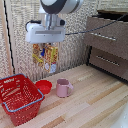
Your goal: Meticulously direct the gripper system near the nourishment stick. Grapple the nourishment stick firmly with the gripper system. Progress with the gripper system grasping the stick toward the storage box. Tenderly permit the nourishment stick to descend into the box.
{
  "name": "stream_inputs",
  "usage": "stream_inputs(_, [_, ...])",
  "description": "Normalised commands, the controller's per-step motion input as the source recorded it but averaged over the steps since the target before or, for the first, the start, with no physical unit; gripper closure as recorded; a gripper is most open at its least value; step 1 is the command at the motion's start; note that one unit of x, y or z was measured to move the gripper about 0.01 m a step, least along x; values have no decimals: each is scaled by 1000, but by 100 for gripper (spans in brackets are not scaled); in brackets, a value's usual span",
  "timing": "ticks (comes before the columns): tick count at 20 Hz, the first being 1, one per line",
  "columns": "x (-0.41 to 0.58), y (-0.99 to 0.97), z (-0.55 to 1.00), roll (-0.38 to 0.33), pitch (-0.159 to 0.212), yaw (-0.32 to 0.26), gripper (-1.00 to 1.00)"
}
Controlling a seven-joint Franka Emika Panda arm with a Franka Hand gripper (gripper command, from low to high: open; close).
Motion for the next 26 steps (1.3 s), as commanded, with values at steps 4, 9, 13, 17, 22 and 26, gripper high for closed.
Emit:
stream_inputs(4, [331,825,54,-18,117,73,100])
stream_inputs(9, [379,701,-129,-27,129,126,100])
stream_inputs(13, [390,566,-250,-48,87,88,100])
stream_inputs(17, [121,288,-106,-35,-29,-61,-100])
stream_inputs(22, [137,68,59,-59,-75,-64,-100])
stream_inputs(26, [124,0,0,0,24,-12,-100])
